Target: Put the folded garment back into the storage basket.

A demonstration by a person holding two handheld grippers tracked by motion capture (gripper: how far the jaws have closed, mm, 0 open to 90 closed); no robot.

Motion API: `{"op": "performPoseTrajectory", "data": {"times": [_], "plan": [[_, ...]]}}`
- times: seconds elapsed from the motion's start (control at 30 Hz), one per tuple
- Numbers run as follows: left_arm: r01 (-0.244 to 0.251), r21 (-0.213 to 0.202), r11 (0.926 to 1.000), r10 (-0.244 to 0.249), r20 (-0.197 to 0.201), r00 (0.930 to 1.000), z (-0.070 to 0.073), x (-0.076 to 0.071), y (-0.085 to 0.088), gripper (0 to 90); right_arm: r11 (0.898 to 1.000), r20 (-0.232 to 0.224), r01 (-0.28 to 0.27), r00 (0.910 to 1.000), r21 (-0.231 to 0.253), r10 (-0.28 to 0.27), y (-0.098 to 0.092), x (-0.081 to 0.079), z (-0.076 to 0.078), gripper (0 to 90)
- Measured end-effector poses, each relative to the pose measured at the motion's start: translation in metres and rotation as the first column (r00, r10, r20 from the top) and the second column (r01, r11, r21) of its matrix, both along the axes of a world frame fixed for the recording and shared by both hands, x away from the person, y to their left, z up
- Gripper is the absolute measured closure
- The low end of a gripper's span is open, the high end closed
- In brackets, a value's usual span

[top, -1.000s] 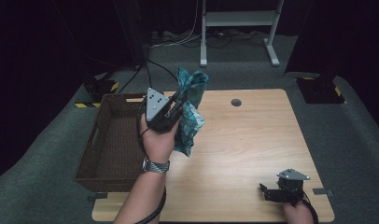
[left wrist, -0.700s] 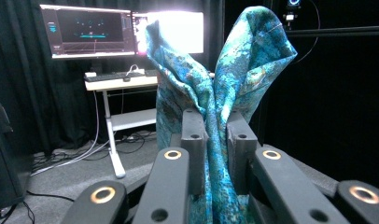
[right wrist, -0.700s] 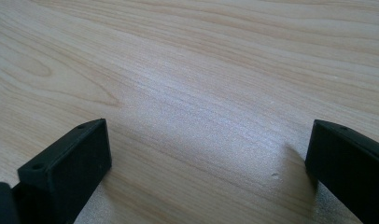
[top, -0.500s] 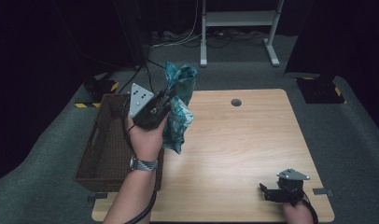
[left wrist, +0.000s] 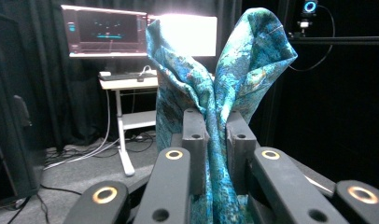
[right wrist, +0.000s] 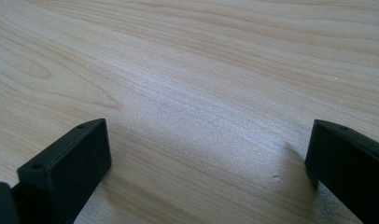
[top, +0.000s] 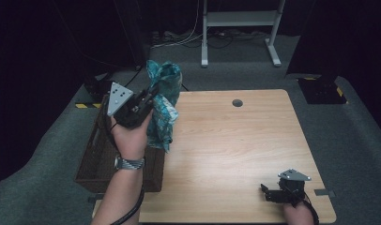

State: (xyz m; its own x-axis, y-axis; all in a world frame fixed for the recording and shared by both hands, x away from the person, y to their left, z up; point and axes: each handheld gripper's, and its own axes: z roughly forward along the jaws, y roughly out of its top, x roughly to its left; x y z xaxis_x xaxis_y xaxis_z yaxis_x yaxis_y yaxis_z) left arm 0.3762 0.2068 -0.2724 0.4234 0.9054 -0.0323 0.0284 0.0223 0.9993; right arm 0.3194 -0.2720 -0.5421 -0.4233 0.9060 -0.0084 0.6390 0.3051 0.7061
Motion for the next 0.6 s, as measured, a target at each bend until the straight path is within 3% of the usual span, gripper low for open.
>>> {"op": "performPoseTrajectory", "data": {"times": [0.6], "plan": [[-0.123,0.013,0.9923,0.124,-0.033,0.9918,-0.006,-0.003,0.067,81.8,1.0,0.0,0.001,1.0,0.001,-0.001,0.0,0.0,0.0,0.0]]}}
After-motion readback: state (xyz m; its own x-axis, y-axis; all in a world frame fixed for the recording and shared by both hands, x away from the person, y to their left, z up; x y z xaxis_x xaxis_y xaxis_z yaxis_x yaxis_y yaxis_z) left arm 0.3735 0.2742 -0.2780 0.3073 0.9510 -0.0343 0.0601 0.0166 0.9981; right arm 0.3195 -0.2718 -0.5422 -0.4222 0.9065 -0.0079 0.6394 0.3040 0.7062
